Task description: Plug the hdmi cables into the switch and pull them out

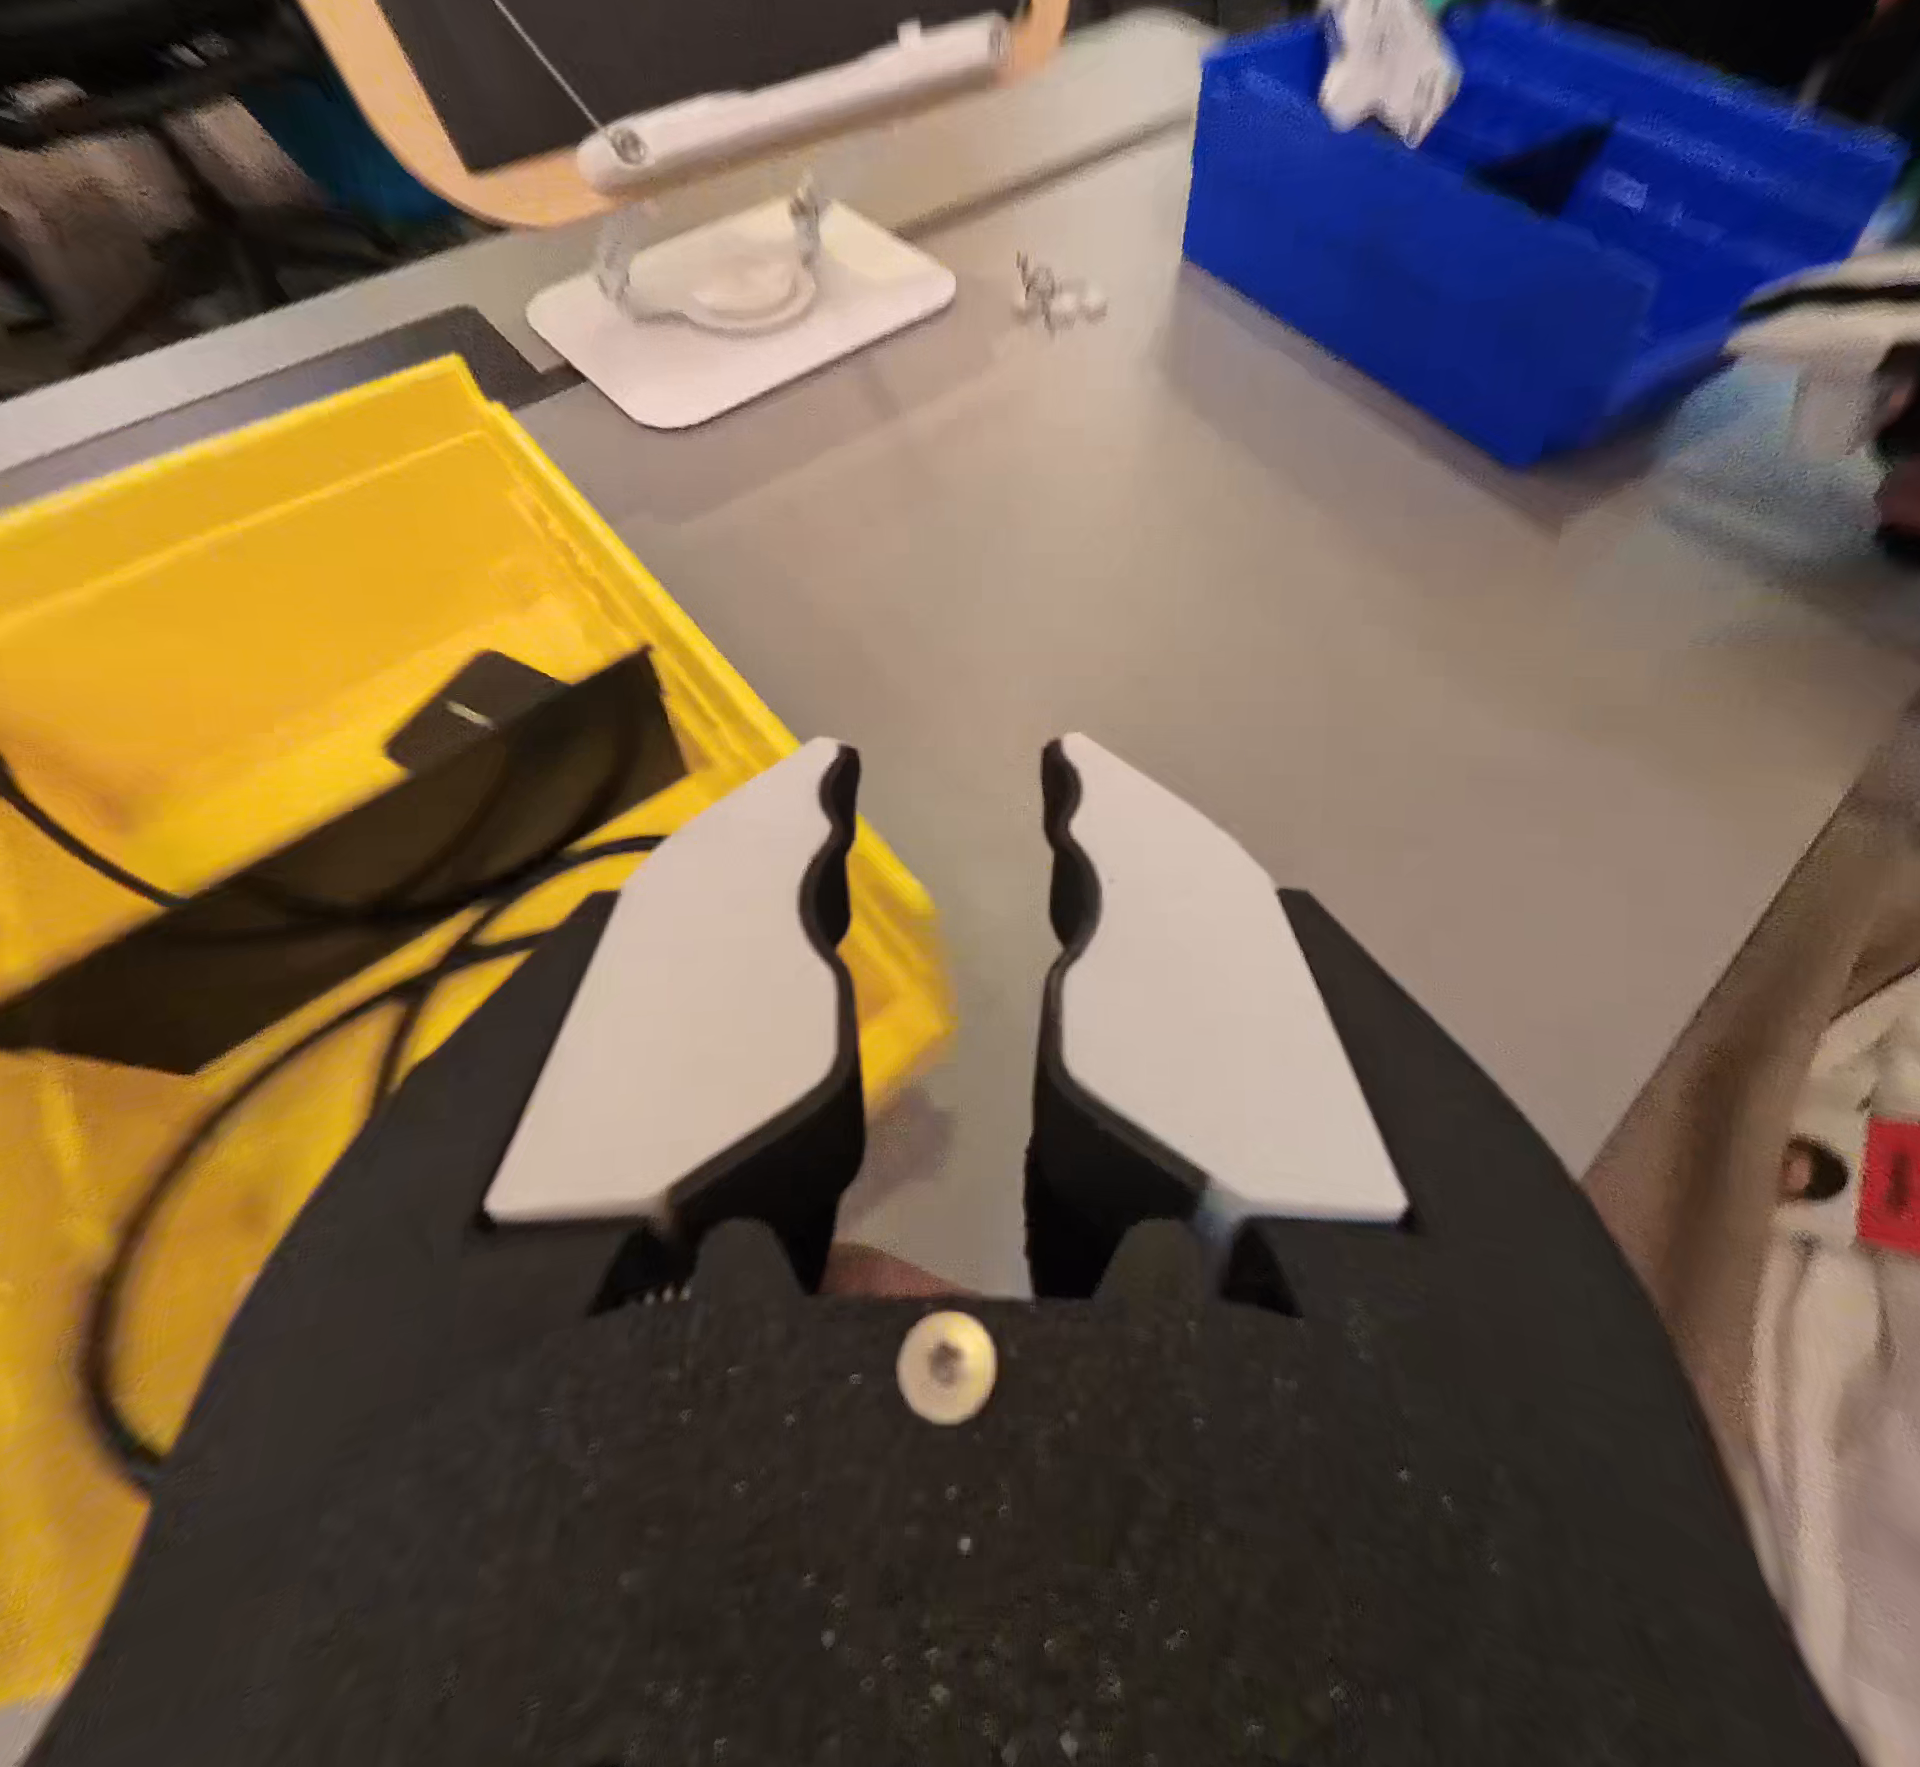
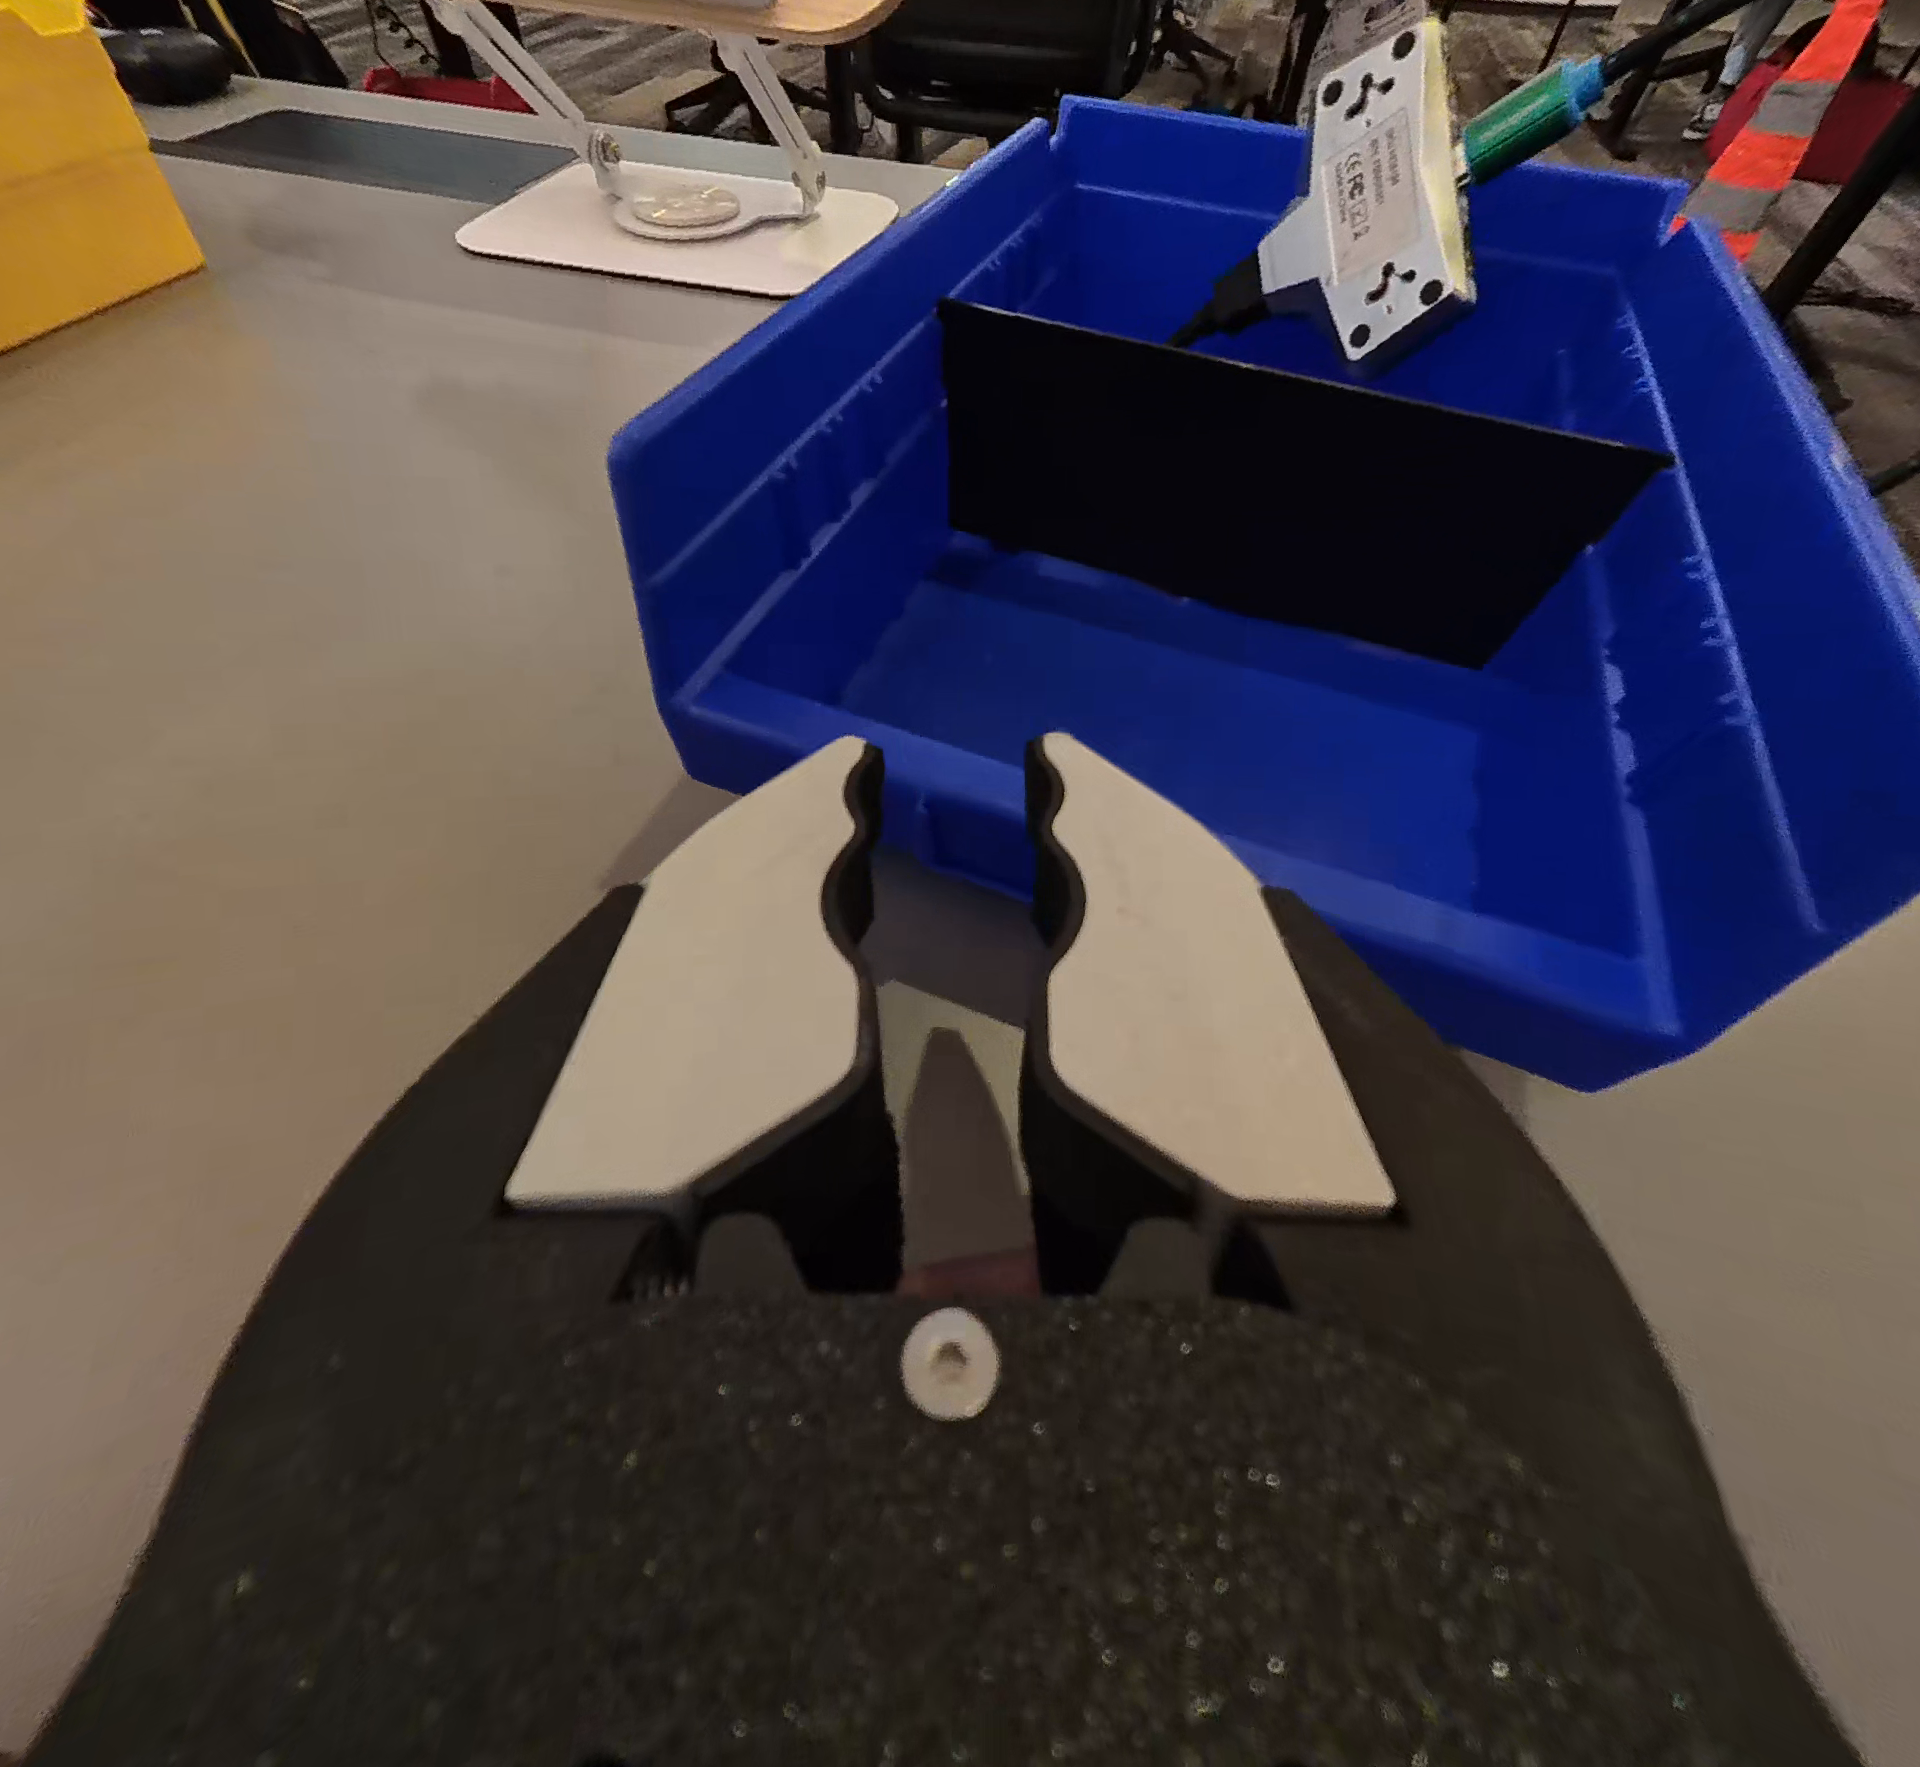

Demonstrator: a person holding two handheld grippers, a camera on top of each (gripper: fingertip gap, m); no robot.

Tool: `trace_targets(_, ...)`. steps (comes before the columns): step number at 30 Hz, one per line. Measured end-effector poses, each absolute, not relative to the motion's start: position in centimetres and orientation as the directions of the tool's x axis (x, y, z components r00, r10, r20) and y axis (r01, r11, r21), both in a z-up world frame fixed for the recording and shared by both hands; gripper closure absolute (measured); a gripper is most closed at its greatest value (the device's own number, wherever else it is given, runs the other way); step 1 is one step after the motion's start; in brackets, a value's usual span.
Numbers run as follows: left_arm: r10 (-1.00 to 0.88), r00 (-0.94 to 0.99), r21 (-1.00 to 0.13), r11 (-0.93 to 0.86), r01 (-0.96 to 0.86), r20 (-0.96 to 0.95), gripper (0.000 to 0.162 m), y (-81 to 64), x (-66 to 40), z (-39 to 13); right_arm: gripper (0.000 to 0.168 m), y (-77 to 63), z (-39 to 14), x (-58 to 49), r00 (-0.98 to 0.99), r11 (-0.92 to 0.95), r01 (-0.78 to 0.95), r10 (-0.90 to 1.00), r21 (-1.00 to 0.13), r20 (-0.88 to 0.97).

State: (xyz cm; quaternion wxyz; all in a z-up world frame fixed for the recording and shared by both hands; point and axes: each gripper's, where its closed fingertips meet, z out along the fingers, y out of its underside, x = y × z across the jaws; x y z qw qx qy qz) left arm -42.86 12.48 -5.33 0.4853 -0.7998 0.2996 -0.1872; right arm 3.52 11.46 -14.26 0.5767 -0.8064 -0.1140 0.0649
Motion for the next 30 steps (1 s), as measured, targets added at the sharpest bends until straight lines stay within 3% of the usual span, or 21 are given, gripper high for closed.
trace_targets(3, -0.718, 0.674, -0.766, -0.332, -0.55, -0.173, 0.123, 18.8, -45.4, -5.0, 0.143, 11.6, -14.4, 3.5, 0.963, -0.321, 0.073, 0.268, -0.944, -0.017)
trace_targets(6, -0.769, 0.565, -0.557, -0.34, -0.758, -0.299, 0.122, 25.7, -48.4, -7.1, 0.142, 11.7, -14.4, 3.6, 0.963, -0.327, 0.064, 0.266, -0.943, -0.027)
trace_targets(14, -0.913, 0.395, -0.302, -0.35, -0.887, -0.102, 0.104, 32.9, -49.4, -15.0, 0.142, 11.9, -14.4, 4.2, 0.966, -0.321, 0.036, 0.254, -0.946, -0.049)
trace_targets(16, -0.933, 0.358, -0.245, -0.34, -0.908, -0.032, 0.105, 32.4, -49.2, -16.8, 0.141, 12.2, -14.4, 4.4, 0.967, -0.322, 0.025, 0.248, -0.946, -0.059)
trace_targets(20, -0.948, 0.315, -0.179, -0.302, -0.936, -0.05, 0.101, 32.7, -49.2, -19.1, 0.141, 12.5, -14.4, 4.6, 0.968, -0.327, 0.019, 0.243, -0.945, -0.065)
trace_targets(24, -0.945, 0.325, -0.125, -0.319, -0.94, -0.036, 0.081, 32.6, -49.9, -20.8, 0.141, 12.7, -14.8, 4.4, 0.963, -0.35, 0.021, 0.259, -0.937, -0.075)
trace_targets(27, -0.946, 0.324, -0.118, -0.321, -0.94, -0.004, 0.083, 32.0, -50.1, -21.5, 0.141, 12.8, -15.2, 4.2, 0.958, -0.38, 0.024, 0.273, -0.925, -0.087)
trace_targets(30, -0.945, 0.326, -0.121, -0.323, -0.939, -0.006, 0.095, 32.0, -50.1, -21.3, 0.141, 12.8, -15.2, 4.1, 0.957, -0.378, 0.025, 0.276, -0.925, -0.087)
